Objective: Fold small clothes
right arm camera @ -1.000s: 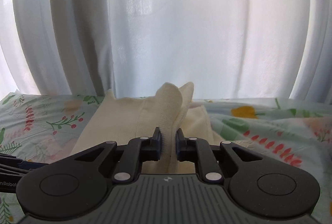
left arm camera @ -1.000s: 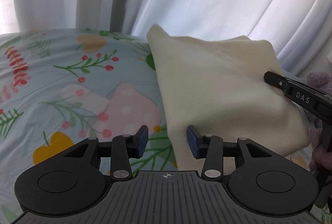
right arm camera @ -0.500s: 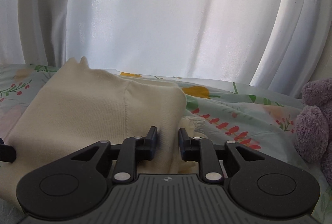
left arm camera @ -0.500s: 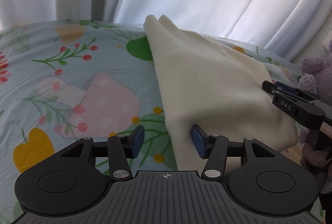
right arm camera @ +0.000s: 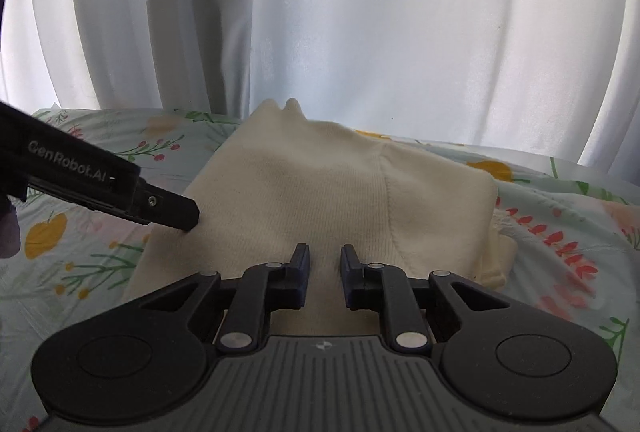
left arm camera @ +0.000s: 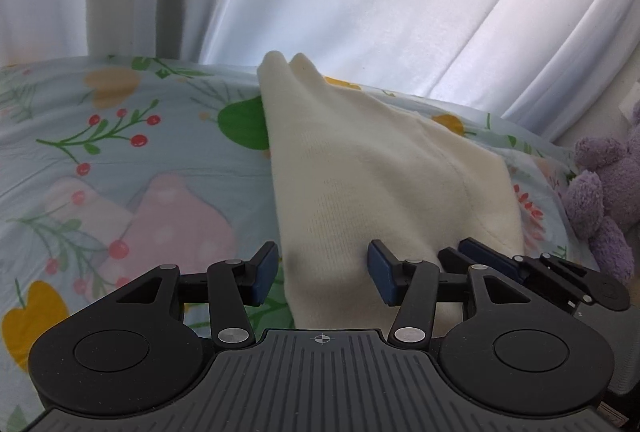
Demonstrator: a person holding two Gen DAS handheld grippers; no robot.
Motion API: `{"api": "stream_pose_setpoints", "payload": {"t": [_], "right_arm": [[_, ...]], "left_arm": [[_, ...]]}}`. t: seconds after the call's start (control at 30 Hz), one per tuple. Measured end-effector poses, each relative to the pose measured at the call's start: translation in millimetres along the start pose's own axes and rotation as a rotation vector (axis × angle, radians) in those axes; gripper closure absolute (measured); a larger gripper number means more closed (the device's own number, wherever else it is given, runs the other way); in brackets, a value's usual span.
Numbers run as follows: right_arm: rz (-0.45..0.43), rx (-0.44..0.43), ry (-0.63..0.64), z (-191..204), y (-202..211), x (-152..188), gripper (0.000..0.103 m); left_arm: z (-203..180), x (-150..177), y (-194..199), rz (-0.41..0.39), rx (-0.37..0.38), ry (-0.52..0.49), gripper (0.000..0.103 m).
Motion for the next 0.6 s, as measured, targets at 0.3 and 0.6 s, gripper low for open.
{"api": "stream_pose_setpoints", "payload": {"t": [0.3,0.6], "right_arm": [[-0.01,-0.016,-0.032,-13.0,13.1,2.6,0.086],[-0.011,0.069,-0.186,-37.4,54.2,12.3,0.086]], "left_arm": [[4.0,3.3,-8.3,0.012,-0.017,-0.011,0.031],[3.4,4.3,-5.5,0.009,-0.03,-0.022,0.028]]}}
Point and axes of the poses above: each gripper's, at about its wrist camera, not at the fingertips, and y roughly against the way its jaws point, z to its left, x to its underside, the point moved 2 cm from there along -y, roughly the way its jaws point, and after that the axes turned 11 degrees about -y, right-handed, at the moved point
